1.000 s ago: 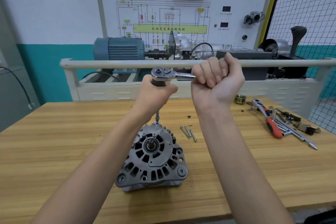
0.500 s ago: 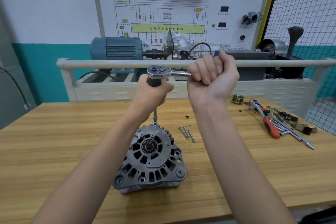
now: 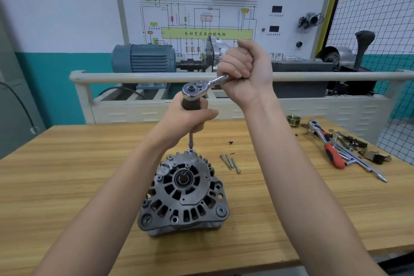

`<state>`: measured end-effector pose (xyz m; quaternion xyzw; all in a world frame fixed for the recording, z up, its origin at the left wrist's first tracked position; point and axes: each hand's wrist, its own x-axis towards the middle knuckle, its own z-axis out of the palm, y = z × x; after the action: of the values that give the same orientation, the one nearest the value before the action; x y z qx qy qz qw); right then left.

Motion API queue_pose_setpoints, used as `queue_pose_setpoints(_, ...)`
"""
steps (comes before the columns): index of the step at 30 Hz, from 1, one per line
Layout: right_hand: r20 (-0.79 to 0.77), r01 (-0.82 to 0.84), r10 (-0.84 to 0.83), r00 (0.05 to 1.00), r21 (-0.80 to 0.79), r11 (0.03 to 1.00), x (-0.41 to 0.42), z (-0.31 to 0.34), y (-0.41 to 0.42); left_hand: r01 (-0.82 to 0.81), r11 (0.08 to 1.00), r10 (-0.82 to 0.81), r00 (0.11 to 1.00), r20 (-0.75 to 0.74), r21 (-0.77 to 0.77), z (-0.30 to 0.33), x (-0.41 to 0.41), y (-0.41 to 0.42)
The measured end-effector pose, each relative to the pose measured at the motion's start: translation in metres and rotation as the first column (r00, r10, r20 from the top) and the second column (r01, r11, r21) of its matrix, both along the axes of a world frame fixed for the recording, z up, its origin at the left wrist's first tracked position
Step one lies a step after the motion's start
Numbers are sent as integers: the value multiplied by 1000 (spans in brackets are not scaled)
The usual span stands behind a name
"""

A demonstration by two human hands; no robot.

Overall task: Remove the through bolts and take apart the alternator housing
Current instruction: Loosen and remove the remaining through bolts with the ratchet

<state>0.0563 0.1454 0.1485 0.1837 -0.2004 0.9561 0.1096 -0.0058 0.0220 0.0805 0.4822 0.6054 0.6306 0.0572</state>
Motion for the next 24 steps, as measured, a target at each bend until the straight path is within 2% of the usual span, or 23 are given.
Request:
queue_pose_setpoints(2,-36,125,-129,991,-79,989,7,-10,-5,-79,994,74,995,65,77,-1,-1,4)
queue_pose_setpoints(5,-140,354,-369,919,-123,927,23,-32,-24,-222,961,196,968,156,168,-3,-2,10)
queue_pose_setpoints(7,-179,415,-433,884,-130,901,31,-39,-30,-254,949,229,962,147,185,-6,-1,13)
queue_pose_setpoints(10,-157,318,-330,931,-95,943,29,-29,-18,-190,973,184,981,57,133,-8,-2,8)
queue_pose_setpoints(15,1,-17,17,1000,-11,1000,3,-4,3,14,1000,-14,999,-53,-4,-2,-4,-2)
queue_pose_setpoints(18,38,-71,72,997,-28,997,-4,-1,5,-7,1000,6,999,-45,-6,-2,-2,2)
queue_pose_setpoints(21,-37,86,-91,995,-110,990,7,-13,-2,-98,993,96,995,33,71,-3,-1,7)
queue_pose_setpoints(24,-161,344,-360,919,-122,931,25,-34,-22,-241,960,223,966,130,140,-4,0,10)
